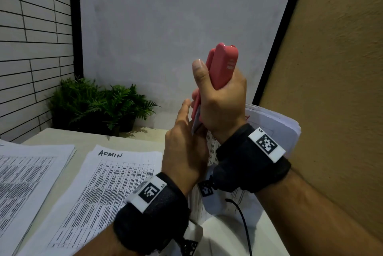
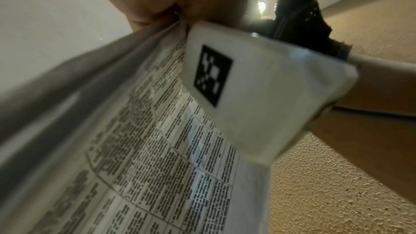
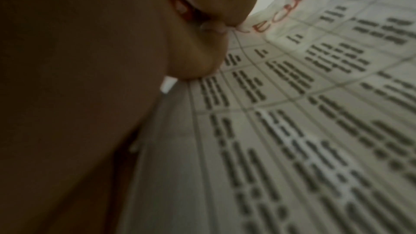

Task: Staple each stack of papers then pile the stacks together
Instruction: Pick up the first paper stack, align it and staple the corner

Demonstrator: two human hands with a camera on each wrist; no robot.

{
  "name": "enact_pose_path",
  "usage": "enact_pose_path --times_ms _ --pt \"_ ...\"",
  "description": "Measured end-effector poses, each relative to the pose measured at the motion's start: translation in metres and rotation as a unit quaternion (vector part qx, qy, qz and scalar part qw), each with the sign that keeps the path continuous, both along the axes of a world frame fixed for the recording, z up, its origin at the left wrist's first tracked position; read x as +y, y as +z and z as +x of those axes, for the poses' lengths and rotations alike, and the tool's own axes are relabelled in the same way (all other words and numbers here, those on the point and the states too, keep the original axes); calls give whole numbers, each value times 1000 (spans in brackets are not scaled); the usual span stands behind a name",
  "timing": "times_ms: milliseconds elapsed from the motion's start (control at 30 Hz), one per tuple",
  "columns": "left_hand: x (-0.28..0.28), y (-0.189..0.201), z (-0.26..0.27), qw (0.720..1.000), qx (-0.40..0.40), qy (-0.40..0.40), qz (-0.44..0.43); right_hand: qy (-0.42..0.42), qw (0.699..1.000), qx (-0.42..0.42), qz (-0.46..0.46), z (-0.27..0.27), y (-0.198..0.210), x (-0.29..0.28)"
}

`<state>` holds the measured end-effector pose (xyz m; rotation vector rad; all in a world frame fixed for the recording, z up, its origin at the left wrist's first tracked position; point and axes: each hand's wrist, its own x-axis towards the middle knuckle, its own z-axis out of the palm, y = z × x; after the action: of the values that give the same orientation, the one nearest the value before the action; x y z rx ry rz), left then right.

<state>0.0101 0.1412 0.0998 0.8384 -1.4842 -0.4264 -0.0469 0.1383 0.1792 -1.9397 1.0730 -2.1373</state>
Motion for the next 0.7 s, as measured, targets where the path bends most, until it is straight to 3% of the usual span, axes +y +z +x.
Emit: enact_pose_path --times_ms 67,167,333,400,533,633,700 --pt "-1 1 1 1000 13 -3 1 2 1000 1 19 1 1 -2" --pt "-5 1 3 999 35 -10 17 84 994 -22 62 -2 2 -3" --pt "-6 -3 6 996 72 -56 23 126 986 -113 -11 -16 13 8" --pt "-8 -5 7 995 91 -48 13 89 991 -102 -18 -32 16 18" --pt "-14 -6 13 992 120 -36 7 -53 997 7 47 -77 6 35" --pt "-21 0 18 989 144 -20 24 -186 978 55 76 -109 -20 43" --pt "-25 6 20 985 165 -20 38 -230 962 58 132 -126 -41 47"
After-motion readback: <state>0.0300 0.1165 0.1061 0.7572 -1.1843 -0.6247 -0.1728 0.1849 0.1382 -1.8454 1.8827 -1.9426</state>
